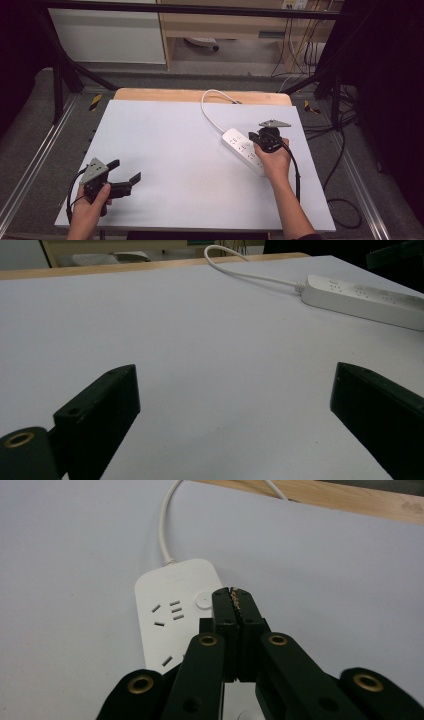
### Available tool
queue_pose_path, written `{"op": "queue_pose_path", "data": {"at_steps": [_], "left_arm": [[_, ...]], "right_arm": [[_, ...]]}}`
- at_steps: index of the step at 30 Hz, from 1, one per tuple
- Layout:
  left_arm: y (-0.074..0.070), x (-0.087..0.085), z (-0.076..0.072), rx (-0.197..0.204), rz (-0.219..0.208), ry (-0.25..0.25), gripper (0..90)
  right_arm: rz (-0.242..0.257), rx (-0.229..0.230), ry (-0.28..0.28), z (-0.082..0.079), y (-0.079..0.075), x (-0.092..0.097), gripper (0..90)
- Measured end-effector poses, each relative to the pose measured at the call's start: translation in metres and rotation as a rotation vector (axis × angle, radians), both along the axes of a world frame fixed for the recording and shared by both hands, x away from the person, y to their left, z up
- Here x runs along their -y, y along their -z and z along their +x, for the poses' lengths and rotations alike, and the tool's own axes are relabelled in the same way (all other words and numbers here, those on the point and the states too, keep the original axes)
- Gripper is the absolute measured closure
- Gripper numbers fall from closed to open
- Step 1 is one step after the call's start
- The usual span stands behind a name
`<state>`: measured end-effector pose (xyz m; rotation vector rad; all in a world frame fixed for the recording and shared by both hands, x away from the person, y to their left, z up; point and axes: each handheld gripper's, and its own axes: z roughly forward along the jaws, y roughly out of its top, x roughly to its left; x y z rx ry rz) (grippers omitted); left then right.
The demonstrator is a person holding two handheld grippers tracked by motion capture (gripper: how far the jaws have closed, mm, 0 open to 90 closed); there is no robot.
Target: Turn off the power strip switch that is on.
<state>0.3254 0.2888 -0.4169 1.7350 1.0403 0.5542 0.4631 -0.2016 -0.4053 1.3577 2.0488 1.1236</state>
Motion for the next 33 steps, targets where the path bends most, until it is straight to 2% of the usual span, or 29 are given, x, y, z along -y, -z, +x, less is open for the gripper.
{"op": "queue_pose_path", "data": {"at_steps": [12, 19, 33], "left_arm": [[0.0, -0.001, 0.0, 0.0, 0.003, 0.001, 5.6], [0.0, -0.001, 0.0, -0.002, 0.006, 0.001, 5.7], [0.0, 0.0, 0.0, -0.004, 0.007, 0.0, 5.7]], "right_arm": [[-0.011, -0.017, 0.008, 0.0, 0.01, -0.003, 90.0], [0.009, -0.022, 0.029, -0.003, 0.02, -0.001, 90.0], [0.031, -0.017, 0.04, -0.006, 0.027, 0.001, 90.0]]}}
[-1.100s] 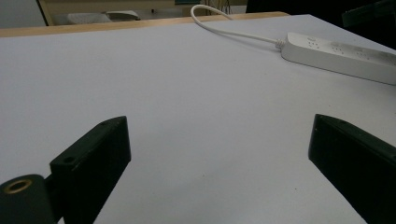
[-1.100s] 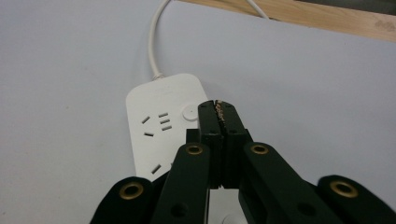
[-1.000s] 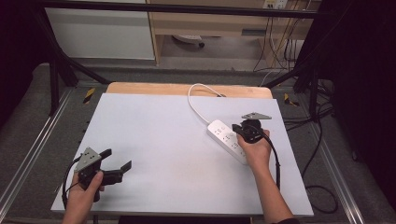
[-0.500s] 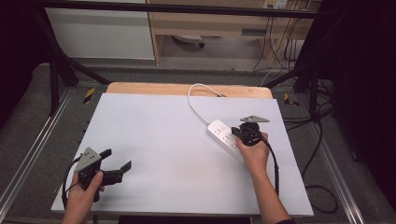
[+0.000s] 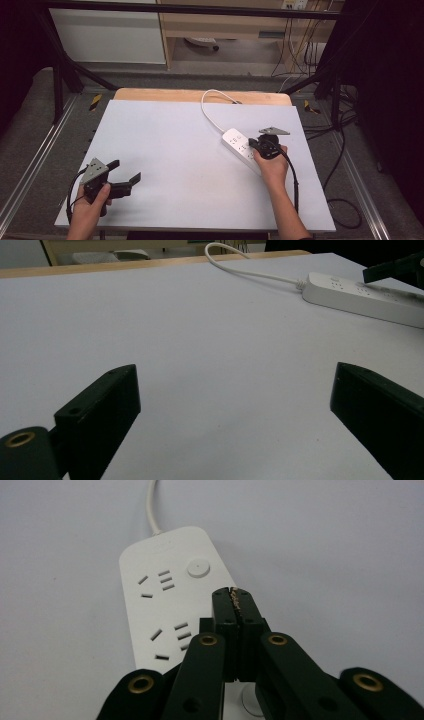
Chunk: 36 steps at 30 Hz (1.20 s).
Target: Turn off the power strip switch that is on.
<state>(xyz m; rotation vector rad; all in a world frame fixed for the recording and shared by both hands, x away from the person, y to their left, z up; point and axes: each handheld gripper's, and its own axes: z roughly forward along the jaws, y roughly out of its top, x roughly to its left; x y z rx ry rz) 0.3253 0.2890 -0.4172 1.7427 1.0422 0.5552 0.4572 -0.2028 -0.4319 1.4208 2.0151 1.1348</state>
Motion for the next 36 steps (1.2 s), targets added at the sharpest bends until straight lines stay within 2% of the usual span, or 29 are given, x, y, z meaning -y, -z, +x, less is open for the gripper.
{"op": "queue_pose_path", "data": {"at_steps": [19, 36], "left_arm": [[0.0, -0.0004, -0.0001, -0.001, 0.0, 0.0, 5.7], [0.0, -0.0001, -0.0003, -0.002, 0.002, 0.001, 5.7]], "right_arm": [[-0.01, 0.006, 0.014, 0.0039, 0.0022, -0.0067, 90.0], [-0.053, 0.012, 0.013, 0.0046, 0.0041, -0.0101, 90.0]]}}
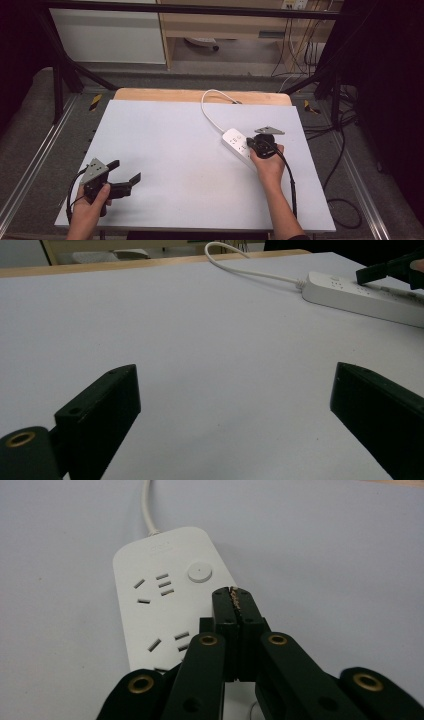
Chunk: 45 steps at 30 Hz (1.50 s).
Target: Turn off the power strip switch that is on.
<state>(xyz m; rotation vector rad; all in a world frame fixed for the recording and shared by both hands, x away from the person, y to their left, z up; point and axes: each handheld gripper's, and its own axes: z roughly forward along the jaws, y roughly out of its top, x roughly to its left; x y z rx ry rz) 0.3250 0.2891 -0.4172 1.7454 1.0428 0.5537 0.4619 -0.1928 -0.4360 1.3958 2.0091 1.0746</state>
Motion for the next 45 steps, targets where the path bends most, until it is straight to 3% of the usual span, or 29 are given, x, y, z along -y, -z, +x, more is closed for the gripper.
{"op": "queue_pose_path", "data": {"at_steps": [45], "left_arm": [[0.0001, 0.0006, -0.0006, -0.004, 0.011, -0.001, 5.8]], "right_arm": [[-0.055, 0.013, 0.006, -0.0017, -0.0006, -0.0055, 90.0]]}}
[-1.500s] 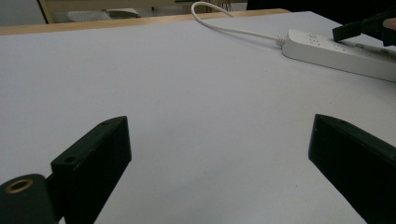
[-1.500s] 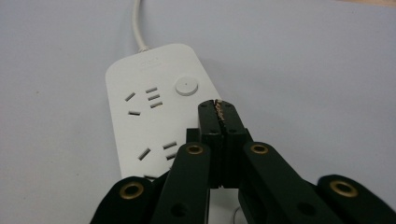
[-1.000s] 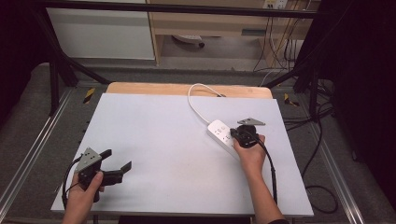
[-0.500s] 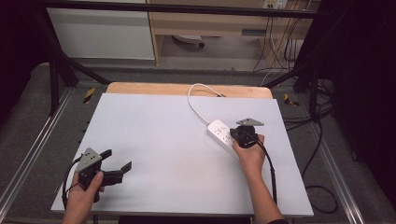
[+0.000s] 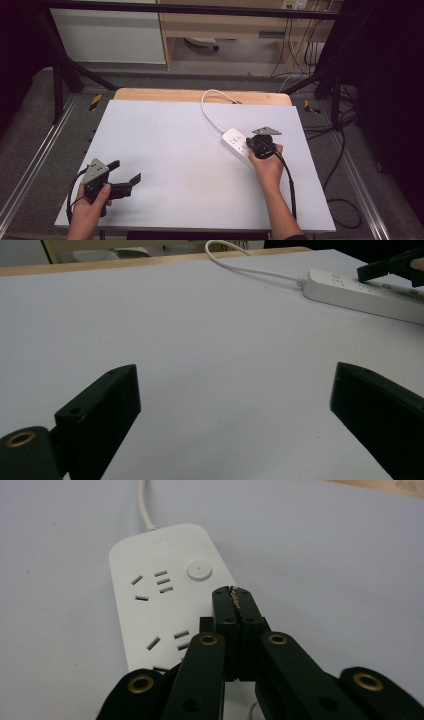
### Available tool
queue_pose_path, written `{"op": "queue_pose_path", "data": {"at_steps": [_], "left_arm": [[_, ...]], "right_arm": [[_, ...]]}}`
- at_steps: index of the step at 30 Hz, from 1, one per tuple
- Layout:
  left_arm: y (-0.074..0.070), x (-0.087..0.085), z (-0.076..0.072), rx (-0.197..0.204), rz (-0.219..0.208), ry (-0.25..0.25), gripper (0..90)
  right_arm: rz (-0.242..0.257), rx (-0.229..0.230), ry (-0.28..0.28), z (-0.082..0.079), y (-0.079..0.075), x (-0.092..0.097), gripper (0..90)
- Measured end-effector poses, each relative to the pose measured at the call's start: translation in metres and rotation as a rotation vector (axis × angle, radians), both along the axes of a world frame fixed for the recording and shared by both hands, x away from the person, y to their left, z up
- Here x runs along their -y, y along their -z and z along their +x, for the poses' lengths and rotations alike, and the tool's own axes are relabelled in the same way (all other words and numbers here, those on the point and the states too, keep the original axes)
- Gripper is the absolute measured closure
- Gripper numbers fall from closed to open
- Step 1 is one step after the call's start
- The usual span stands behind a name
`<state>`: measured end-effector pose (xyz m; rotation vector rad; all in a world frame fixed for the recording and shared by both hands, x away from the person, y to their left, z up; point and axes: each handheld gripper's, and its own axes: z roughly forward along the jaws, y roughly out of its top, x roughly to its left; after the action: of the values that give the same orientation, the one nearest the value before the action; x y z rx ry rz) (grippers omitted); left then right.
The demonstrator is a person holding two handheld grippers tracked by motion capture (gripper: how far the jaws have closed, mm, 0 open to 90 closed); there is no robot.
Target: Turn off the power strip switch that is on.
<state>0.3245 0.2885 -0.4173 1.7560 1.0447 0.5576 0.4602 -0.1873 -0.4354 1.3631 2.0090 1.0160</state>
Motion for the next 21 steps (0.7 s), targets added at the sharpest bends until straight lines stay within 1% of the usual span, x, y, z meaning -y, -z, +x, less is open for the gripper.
{"op": "queue_pose_path", "data": {"at_steps": [7, 14, 17, 18, 19, 21], "left_arm": [[0.0, -0.0001, 0.0, -0.001, 0.002, -0.002, 5.8], [0.0004, 0.0, 0.0002, -0.005, 0.0, -0.002, 5.8], [0.0004, -0.0001, 0.0002, -0.006, 0.001, -0.003, 5.8], [0.0005, -0.0001, 0.0003, -0.006, 0.001, -0.003, 5.8], [0.0005, -0.0001, 0.0003, -0.006, 0.0, -0.003, 5.8], [0.0006, 0.0, 0.0003, -0.006, 0.003, -0.003, 5.8]], "right_arm": [[0.007, -0.006, 0.002, 0.0001, -0.0003, 0.0, 90.0], [-0.004, 0.0, 0.006, -0.0001, -0.0001, -0.0011, 90.0], [0.011, -0.01, 0.009, -0.0006, -0.0004, -0.0007, 90.0], [-0.003, -0.003, 0.005, -0.0012, -0.0002, -0.0017, 90.0], [-0.003, -0.003, 0.005, -0.0012, -0.0002, -0.0017, 90.0], [0.01, -0.01, 0.004, 0.0002, -0.0004, -0.0004, 90.0]]}}
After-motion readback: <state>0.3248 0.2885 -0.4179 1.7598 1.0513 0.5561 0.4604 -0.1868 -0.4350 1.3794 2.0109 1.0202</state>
